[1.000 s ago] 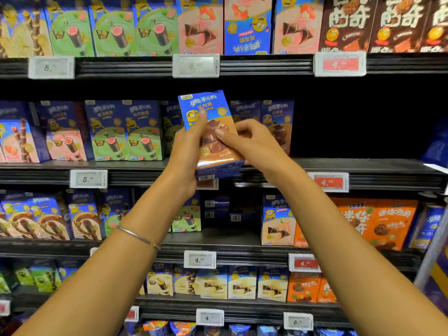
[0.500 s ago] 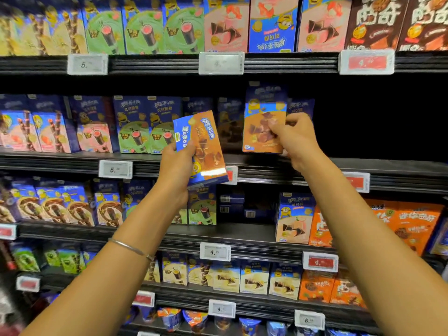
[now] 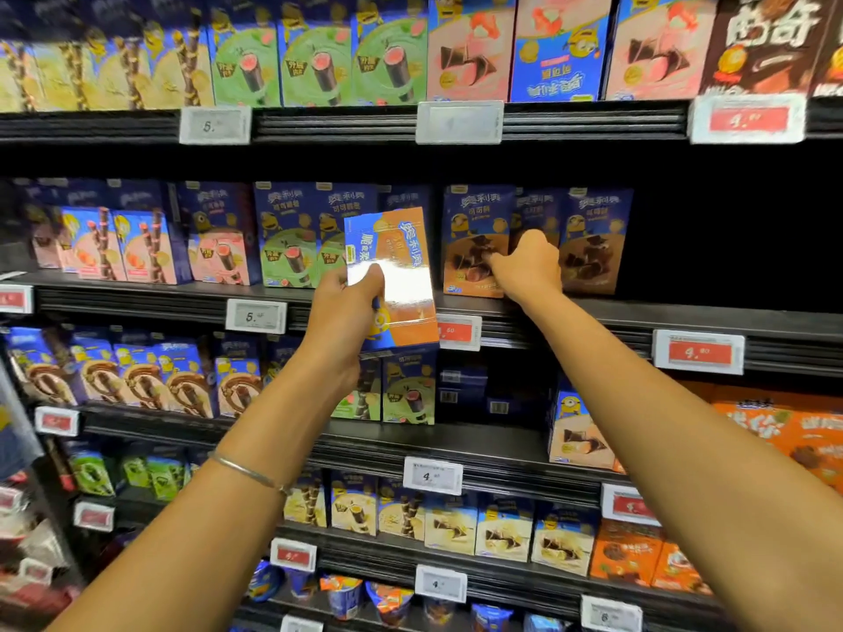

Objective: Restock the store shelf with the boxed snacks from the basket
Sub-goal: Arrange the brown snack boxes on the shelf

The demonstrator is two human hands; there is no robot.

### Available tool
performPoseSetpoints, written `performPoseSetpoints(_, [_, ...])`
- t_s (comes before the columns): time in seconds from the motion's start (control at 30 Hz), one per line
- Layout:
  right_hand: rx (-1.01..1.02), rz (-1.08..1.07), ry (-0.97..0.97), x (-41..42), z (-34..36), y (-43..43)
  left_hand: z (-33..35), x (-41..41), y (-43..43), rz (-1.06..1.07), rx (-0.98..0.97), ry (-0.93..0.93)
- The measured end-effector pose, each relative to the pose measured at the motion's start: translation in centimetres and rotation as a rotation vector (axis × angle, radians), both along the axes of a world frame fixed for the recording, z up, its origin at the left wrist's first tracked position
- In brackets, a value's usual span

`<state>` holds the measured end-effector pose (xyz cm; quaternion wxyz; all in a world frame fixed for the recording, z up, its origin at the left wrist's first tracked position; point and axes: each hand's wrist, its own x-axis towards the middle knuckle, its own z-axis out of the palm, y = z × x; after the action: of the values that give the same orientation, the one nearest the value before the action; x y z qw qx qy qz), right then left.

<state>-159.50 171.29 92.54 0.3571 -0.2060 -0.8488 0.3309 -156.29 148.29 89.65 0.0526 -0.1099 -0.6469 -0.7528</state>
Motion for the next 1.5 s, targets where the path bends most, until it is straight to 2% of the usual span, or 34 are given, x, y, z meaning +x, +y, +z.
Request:
performPoseSetpoints(0.33, [0.053, -0.030, -0.040, -1.8, 0.1, -0.8, -0.3, -0.7, -0.3, -0.038, 0.031, -0.030])
performPoseSetpoints(0.47, [-0.023, -0.012, -0.034, -1.7, -0.2, -0.7, -0.3, -0.9, -0.2, -0.037, 0.027, -0.026])
performPoseSetpoints(0.53, [-0.066, -0.023, 0.041, -0.7, -0.4, -0.9, -0.1, -0.9, -0.1, -0.055, 0.064, -0.028])
performPoseSetpoints(0.57, [-0.113, 0.020, 0.109, 0.0, -0.5, -1.2, 0.1, -0.8, 0.1, -0.068, 0.089, -0.032])
performPoseSetpoints(0.63, [-0.295, 0.268, 0.218, 2.3, -0.4, -1.8, 0.5, -0.6, 0.9, -0.098, 0.117, -0.020])
performPoseSetpoints(0.67, [-0.360, 0.420, 0.190, 3.6, -0.3, -2.2, 0.8, -0.5, 1.5, -0.112, 0.120, -0.009])
performPoseSetpoints(0.73, [-0.340, 0.644, 0.034, 5.9, -0.4, -2.5, 1.4, 0.0, 3.1, -0.135, 0.112, 0.033])
performPoseSetpoints(0.8, [-0.286, 0.697, -0.039, 7.2, -0.6, -2.1, 1.8, 0.2, 5.1, -0.135, 0.081, 0.101])
performPoseSetpoints(0.97, [-0.249, 0.584, -0.013, 8.5, 0.3, 1.6, 1.9, -1.1, 8.6, -0.072, -0.159, 0.305])
performPoseSetpoints(1.13, [-0.220, 0.361, 0.067, 8.0, 0.4, 6.2, 2.1, -3.5, 9.1, 0.070, -0.690, 0.671])
performPoseSetpoints(1.23, [-0.138, 0.232, 0.049, 6.4, 0.0, 7.8, 2.9, -4.9, 9.5, 0.158, -0.901, 0.809])
performPoseSetpoints(1.37, [-0.037, 0.086, 0.060, 4.0, -1.0, 8.9, 4.7, -6.3, 10.2, 0.262, -1.129, 0.909])
performPoseSetpoints(1.5, [0.098, -0.066, 0.019, 2.4, -1.5, 9.1, 5.5, -7.3, 11.0, 0.344, -1.209, 0.923])
